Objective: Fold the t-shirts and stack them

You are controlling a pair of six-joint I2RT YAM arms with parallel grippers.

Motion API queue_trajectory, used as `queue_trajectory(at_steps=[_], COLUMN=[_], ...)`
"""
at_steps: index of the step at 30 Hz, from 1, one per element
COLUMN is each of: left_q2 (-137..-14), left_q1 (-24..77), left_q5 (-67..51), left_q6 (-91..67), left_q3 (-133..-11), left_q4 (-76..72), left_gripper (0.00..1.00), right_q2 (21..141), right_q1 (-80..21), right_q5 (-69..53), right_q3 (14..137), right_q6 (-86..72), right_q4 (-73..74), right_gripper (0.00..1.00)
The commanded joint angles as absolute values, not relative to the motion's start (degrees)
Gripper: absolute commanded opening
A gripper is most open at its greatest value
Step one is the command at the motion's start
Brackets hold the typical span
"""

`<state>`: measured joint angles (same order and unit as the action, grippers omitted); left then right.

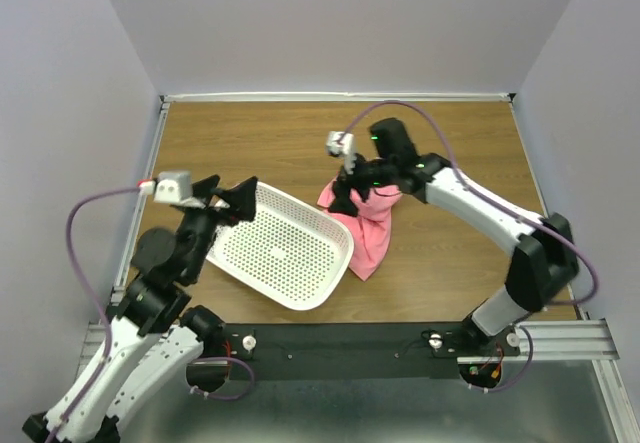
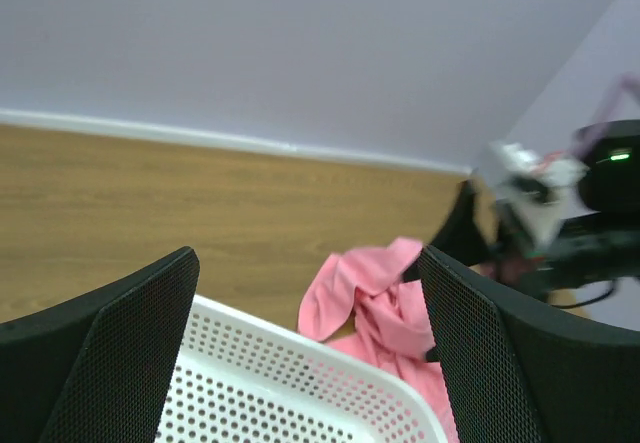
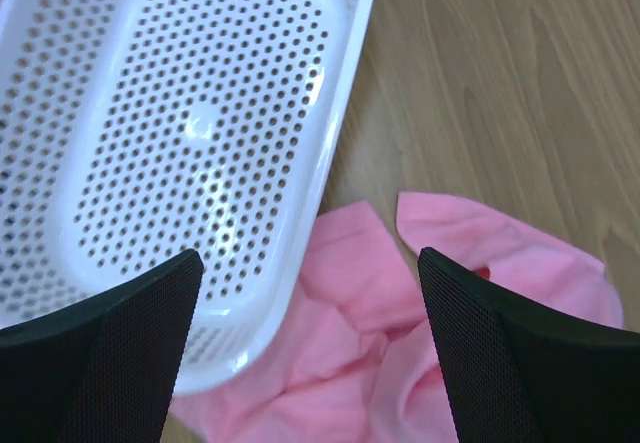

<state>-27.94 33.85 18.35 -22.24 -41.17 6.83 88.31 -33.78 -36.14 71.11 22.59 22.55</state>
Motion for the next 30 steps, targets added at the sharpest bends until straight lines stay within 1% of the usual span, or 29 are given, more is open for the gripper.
queue_trajectory(at_steps=[1, 2, 5, 6, 8, 10, 11, 12, 13, 14, 17, 18, 20, 21, 23, 24, 28, 30], left_q2=[-16.89, -15.40, -11.87, -11.43, -10.47, -9.50, -8.97, -8.70, -8.01, -7.82, -7.12, -6.86, -5.89, -5.71, -4.93, -4.75, -3.69, -3.43], left_q1=[33.57, 33.75, 33.75, 33.75, 33.75, 33.66, 33.75, 33.66, 33.66, 33.66, 33.75, 33.75, 33.66, 33.75, 33.75, 33.75, 33.75, 33.75], left_q5=[23.64, 23.73, 23.20, 24.07, 24.87, 25.40, 24.62, 24.26, 23.82, 23.82, 24.43, 24.87, 25.05, 25.40, 25.57, 25.92, 27.07, 27.77], left_q6=[-19.77, -19.86, -18.02, -17.58, -17.14, -17.66, -17.84, -17.93, -18.02, -17.84, -17.93, -18.10, -18.19, -18.28, -18.28, -18.28, -18.28, -18.28], left_q3=[-35.43, -34.72, -34.89, -35.33, -35.86, -35.95, -35.77, -35.60, -35.51, -35.51, -35.77, -35.77, -35.68, -35.68, -35.51, -35.59, -35.59, -35.51], left_q4=[2.20, 1.85, 1.58, 2.71, 4.12, 5.45, 5.45, 5.10, 4.92, 5.01, 5.36, 5.54, 5.45, 5.54, 5.54, 5.54, 5.62, 5.71], left_gripper=[0.98, 0.98, 0.98, 0.98, 0.98, 0.98, 0.98, 0.98, 0.98, 0.98, 0.99, 0.99, 0.98, 0.98, 0.98, 0.98, 0.98, 0.98], right_q2=[100.43, 105.24, 110.99, 113.79, 115.57, 117.94, 118.73, 119.44, 120.92, 121.63, 123.92, 124.62, 126.29, 128.47, 131.29, 134.44, 143.75, 145.45], right_q1=[-42.09, -43.14, -44.12, -44.99, -45.87, -46.84, -47.28, -47.37, -47.37, -47.37, -47.29, -47.29, -47.37, -47.20, -47.28, -47.20, -47.29, -47.37], right_q5=[-14.78, -13.72, -13.53, -13.27, -13.01, -12.48, -12.57, -12.48, -13.26, -13.53, -15.73, -15.56, -13.11, -11.96, -6.17, -3.02, 2.61, 5.00], right_q3=[79.70, 81.46, 87.52, 89.89, 91.23, 92.54, 93.07, 93.60, 94.21, 95.78, 98.60, 101.31, 104.92, 109.64, 115.19, 120.62, 134.78, 136.31], right_q6=[18.73, 18.29, 15.91, 15.04, 14.59, 13.54, 12.40, 11.17, 10.21, 9.06, 3.62, 0.30, -4.81, -6.84, -14.48, -19.29, -29.85, -32.68], right_q4=[25.13, 25.14, 26.10, 26.89, 27.33, 27.77, 27.86, 27.95, 28.30, 28.39, 28.21, 28.21, 28.13, 28.04, 27.86, 27.60, 25.24, 20.85], right_gripper=[0.95, 0.95, 0.93, 0.91, 0.89, 0.84, 0.76, 0.71, 0.63, 0.45, 0.19, 0.02, 0.00, 0.00, 0.01, 0.01, 0.01, 0.01])
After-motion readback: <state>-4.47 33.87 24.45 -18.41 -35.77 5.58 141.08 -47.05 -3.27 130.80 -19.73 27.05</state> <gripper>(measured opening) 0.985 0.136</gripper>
